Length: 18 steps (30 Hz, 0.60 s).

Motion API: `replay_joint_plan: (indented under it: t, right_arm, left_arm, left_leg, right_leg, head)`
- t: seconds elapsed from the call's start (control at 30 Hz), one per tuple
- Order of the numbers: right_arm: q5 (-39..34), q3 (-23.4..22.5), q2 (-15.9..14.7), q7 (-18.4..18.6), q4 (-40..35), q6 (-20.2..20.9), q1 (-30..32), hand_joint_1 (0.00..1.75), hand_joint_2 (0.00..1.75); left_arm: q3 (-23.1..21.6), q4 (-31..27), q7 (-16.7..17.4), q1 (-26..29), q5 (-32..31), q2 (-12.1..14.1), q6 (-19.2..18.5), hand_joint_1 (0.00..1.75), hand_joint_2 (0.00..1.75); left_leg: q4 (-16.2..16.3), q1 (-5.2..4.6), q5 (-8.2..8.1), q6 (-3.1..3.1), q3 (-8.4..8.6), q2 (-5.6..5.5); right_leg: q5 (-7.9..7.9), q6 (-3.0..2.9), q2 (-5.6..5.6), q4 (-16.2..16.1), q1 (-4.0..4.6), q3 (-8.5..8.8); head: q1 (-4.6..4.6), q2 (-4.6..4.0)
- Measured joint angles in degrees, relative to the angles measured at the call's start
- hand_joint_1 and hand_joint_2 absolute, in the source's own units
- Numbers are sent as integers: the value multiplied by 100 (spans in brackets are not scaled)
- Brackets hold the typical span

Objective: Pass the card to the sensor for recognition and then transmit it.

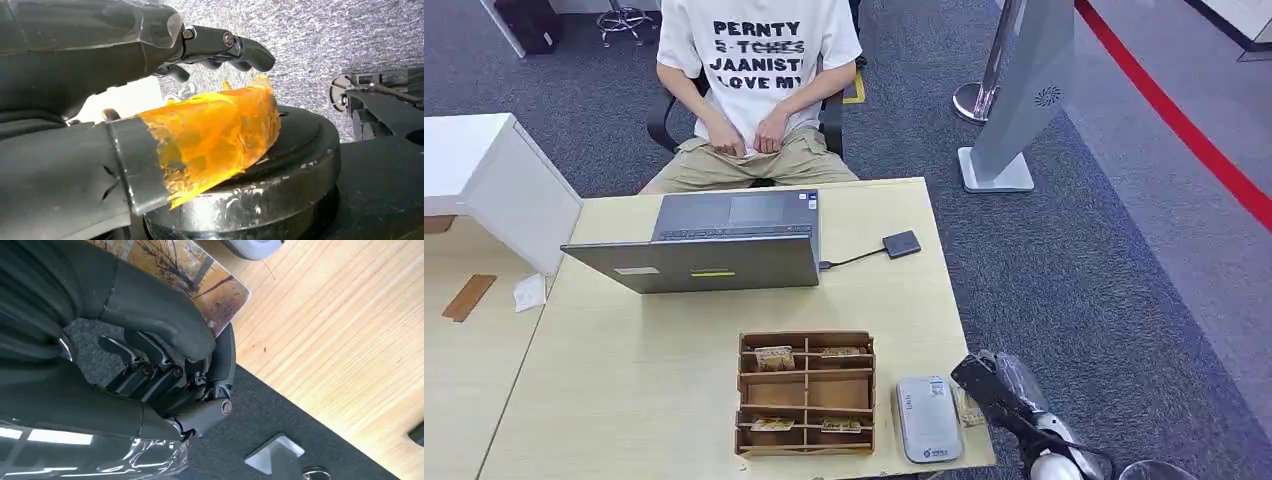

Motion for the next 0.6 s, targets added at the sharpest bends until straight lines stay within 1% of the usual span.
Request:
replay_joint_plan:
  t: [0.3, 0.6]
  right_arm:
    - [-153, -11, 0, -78, 31, 26, 1, 175, 175]
    - [-241, -125, 0, -162, -24, -6, 1, 175, 175]
  left_arm:
    - [0, 0, 0, -1, -26, 2, -7, 0, 0]
    - [0, 0, 0, -1, -33, 2, -9, 0, 0]
  left_leg:
    - [0, 0, 0, 0, 0, 0]
    - [0, 0, 0, 0, 0, 1]
  right_leg:
    - [0, 0, 0, 0, 0, 0]
    - [0, 0, 0, 0, 0, 0]
  head:
    - [0, 0]
    - [-2, 0]
